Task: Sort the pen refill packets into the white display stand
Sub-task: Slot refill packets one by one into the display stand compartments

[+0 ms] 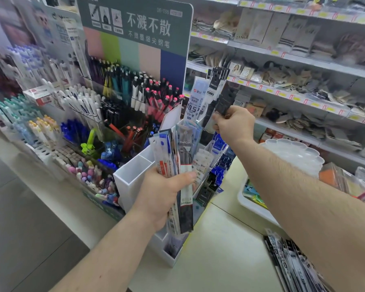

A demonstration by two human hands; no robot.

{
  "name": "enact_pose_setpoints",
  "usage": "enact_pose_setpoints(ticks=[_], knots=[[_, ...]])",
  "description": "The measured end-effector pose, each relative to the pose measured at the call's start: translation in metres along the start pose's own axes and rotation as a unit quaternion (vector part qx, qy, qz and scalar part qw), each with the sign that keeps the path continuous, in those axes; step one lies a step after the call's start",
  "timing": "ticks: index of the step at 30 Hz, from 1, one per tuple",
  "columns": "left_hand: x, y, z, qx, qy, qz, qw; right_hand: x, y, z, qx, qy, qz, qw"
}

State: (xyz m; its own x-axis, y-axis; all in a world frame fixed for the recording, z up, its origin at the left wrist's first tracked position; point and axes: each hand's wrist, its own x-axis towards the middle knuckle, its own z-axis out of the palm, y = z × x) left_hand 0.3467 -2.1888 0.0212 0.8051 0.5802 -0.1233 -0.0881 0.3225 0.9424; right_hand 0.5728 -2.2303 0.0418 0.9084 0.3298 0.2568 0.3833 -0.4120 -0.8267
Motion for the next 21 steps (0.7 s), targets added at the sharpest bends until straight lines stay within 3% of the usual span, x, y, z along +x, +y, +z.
enact_pose_setpoints(ticks=[6, 13, 21], knots=[[0.002, -0.004, 0.0, 0.004, -0.004, -0.003, 1.0, -0.002, 0.006, 0.017, -0.102, -0.032, -0.014, 0.994], [0.004, -0.009, -0.001, 0.004, -0.008, -0.001, 1.0, 0.001, 0.012, 0.026, -0.279, -0.052, 0.004, 0.959], [0.005, -0.016, 0.001, 0.021, -0.006, -0.023, 1.0, 0.005, 0.018, 0.033, -0.3, -0.059, 0.04, 0.951]])
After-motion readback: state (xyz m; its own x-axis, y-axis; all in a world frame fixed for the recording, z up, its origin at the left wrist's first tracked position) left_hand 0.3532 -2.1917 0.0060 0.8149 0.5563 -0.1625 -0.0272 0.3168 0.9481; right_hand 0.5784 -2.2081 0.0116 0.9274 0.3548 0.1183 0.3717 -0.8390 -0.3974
